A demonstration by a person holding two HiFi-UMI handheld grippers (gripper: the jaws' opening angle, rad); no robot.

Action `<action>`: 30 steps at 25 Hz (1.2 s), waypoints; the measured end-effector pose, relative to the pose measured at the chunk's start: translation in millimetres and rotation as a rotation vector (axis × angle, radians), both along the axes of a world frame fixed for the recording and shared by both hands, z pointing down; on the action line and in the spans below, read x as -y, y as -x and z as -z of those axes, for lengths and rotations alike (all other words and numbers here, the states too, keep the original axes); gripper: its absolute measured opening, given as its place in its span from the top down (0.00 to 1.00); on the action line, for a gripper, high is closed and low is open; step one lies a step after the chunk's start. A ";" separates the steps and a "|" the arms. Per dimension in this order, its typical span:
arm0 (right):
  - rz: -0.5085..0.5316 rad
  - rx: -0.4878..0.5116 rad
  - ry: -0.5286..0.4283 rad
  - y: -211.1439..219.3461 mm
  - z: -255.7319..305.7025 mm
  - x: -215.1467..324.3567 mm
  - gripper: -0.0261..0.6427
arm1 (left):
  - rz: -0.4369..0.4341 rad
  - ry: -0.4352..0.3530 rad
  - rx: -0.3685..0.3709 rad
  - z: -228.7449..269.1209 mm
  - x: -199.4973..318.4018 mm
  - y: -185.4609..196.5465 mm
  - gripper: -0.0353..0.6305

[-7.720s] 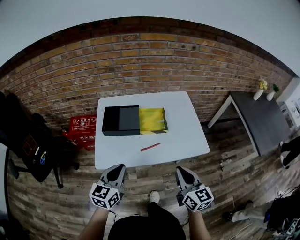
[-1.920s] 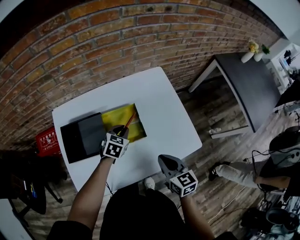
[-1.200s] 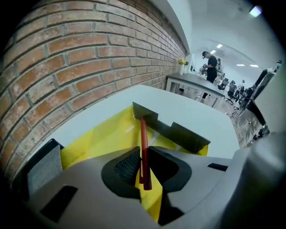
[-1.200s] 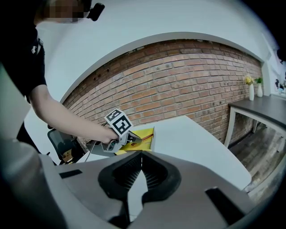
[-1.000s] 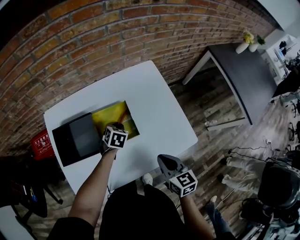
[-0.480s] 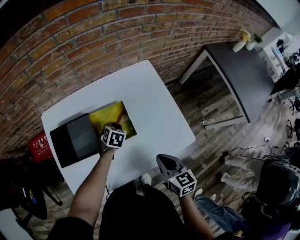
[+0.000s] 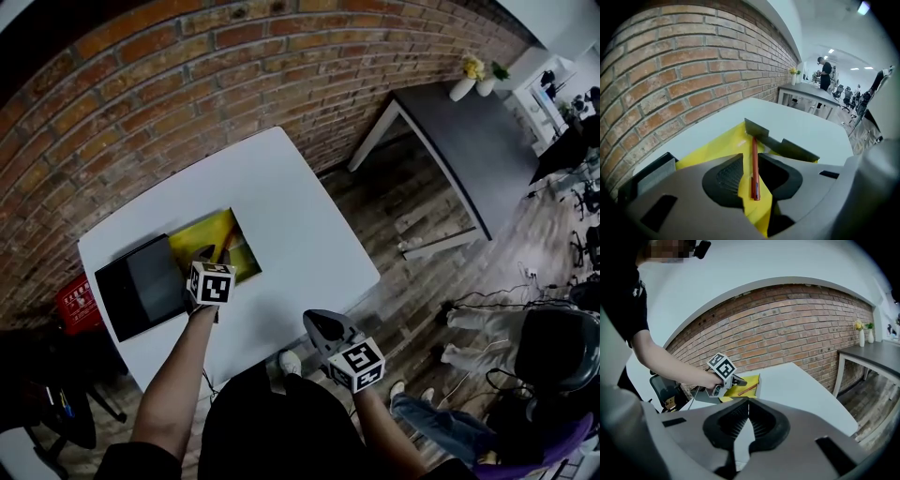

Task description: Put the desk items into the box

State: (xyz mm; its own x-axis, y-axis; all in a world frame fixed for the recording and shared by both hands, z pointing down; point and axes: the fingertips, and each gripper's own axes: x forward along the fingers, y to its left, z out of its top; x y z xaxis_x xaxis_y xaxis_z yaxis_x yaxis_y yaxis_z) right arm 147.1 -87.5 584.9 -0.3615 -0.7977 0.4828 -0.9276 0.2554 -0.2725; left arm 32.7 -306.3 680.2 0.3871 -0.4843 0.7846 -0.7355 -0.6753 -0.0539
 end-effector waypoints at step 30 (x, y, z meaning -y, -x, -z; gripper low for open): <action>0.236 0.052 -0.178 25.9 42.9 -12.8 0.93 | 0.193 -0.099 -0.224 92.7 -141.8 63.5 0.93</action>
State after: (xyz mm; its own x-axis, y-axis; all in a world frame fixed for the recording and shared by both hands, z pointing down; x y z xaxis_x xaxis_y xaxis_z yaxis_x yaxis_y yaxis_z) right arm 121.1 -74.7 542.0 -0.5678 -0.7588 0.3190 -0.8228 0.5107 -0.2495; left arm -30.8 -164.5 587.5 0.4388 -0.6351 0.6357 -0.8505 -0.5220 0.0655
